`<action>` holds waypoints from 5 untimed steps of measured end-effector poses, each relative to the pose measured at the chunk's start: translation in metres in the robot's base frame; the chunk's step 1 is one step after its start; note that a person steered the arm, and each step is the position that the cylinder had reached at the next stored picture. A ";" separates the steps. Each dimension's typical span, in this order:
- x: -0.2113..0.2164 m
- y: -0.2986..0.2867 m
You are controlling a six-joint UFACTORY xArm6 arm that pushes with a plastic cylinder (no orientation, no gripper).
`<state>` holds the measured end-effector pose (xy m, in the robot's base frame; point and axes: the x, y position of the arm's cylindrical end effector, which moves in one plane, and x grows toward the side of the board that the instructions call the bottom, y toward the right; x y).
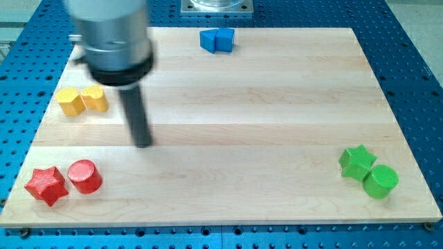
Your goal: Move the yellow block towards the center
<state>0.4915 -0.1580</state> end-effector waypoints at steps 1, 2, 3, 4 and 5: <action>-0.022 -0.105; -0.031 -0.147; -0.048 -0.114; -0.054 -0.066; -0.045 -0.132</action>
<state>0.4460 -0.2899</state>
